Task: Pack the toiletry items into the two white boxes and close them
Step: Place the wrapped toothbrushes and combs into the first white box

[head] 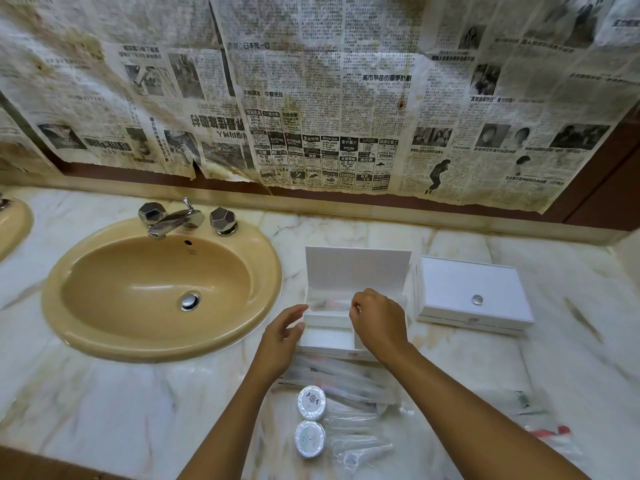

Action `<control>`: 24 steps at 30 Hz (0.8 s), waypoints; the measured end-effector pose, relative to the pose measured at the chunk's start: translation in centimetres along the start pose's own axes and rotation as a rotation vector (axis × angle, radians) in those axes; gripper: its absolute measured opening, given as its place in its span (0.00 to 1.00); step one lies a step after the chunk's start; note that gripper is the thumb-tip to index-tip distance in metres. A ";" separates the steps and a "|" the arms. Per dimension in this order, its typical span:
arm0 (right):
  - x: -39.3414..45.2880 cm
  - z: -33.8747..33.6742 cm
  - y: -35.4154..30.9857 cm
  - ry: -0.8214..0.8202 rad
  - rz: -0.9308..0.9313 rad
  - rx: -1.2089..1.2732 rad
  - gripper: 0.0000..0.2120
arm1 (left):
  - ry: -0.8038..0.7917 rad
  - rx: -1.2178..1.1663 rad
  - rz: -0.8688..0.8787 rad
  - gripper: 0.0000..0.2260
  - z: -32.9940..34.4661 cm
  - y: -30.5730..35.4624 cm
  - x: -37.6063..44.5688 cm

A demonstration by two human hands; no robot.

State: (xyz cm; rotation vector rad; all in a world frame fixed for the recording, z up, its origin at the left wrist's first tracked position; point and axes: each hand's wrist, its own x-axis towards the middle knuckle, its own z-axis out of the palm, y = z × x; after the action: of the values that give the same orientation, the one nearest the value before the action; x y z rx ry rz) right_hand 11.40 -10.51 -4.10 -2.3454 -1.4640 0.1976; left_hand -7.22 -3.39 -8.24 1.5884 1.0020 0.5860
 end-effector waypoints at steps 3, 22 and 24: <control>0.2 0.5 -0.1 -0.047 0.010 -0.026 0.11 | 0.030 0.009 0.015 0.13 0.2 -0.1 -0.1; -0.8 0.0 -0.2 -0.315 -0.011 0.035 0.19 | 0.021 0.017 0.014 0.13 0.2 -0.4 0.0; -1.5 -0.6 -0.8 -0.196 -0.073 0.085 0.17 | 0.015 0.011 0.003 0.13 0.1 -0.3 0.1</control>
State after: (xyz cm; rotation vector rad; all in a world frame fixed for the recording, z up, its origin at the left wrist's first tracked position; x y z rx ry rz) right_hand 10.23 -11.64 -3.38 -2.2533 -1.5947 0.4721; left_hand -7.15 -3.36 -8.55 1.5970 1.0160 0.5965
